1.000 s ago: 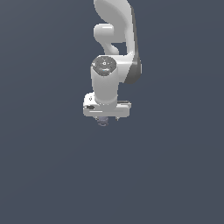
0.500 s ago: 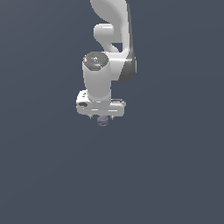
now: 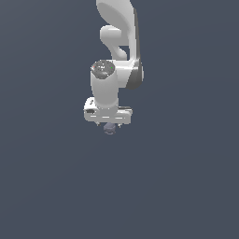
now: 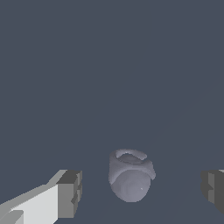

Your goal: Pick up the object and move it to a goal position.

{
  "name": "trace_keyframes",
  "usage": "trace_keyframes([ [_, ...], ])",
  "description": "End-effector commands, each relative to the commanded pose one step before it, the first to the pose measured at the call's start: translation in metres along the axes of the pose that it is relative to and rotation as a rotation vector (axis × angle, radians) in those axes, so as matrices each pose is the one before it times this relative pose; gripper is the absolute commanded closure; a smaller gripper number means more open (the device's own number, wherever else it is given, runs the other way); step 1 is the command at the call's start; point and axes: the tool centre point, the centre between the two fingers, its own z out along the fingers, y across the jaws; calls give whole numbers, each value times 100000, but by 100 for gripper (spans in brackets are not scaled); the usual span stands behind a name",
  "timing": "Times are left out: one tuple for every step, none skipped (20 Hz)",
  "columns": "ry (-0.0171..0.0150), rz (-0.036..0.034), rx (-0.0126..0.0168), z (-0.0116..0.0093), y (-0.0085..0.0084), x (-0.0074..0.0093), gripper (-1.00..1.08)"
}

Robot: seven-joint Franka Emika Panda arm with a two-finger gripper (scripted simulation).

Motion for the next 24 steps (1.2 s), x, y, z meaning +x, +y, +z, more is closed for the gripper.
trace_keyframes([
  [537, 1383, 327, 1095, 109, -932, -92],
  [268, 654, 141, 485, 61, -447, -92],
  [269, 663, 133, 479, 65, -461, -92],
  [251, 625, 116, 440, 66, -441, -92],
  [235, 591, 102, 400, 69, -419, -92],
  [216, 546, 88, 365, 65, -395, -92],
  [200, 509, 76, 329, 65, -369, -92],
  [182, 464, 64, 295, 61, -342, -92],
  [165, 424, 55, 263, 58, -313, -92],
  [147, 378, 45, 232, 53, -283, -92],
  [131, 339, 38, 201, 50, -252, -92],
  [114, 294, 31, 172, 45, -220, -92],
  [96, 248, 25, 144, 38, -188, -92],
  [78, 203, 19, 117, 31, -154, -92],
  [61, 157, 14, 91, 24, -121, -92],
  [43, 111, 10, 65, 17, -86, -92],
  [25, 64, 6, 39, 9, -52, -92],
  [0, 0, 0, 17, -8, -17, -92],
  [-118, -109, -18, -59, -2, 84, -92],
  [0, 0, 0, 31, 0, -2, -92],
  [0, 0, 0, 92, -1, -5, -92],
  [0, 0, 0, 153, -2, -8, -92],
  [0, 0, 0, 213, -2, -11, -92],
  [0, 0, 0, 272, -3, -14, -92],
])
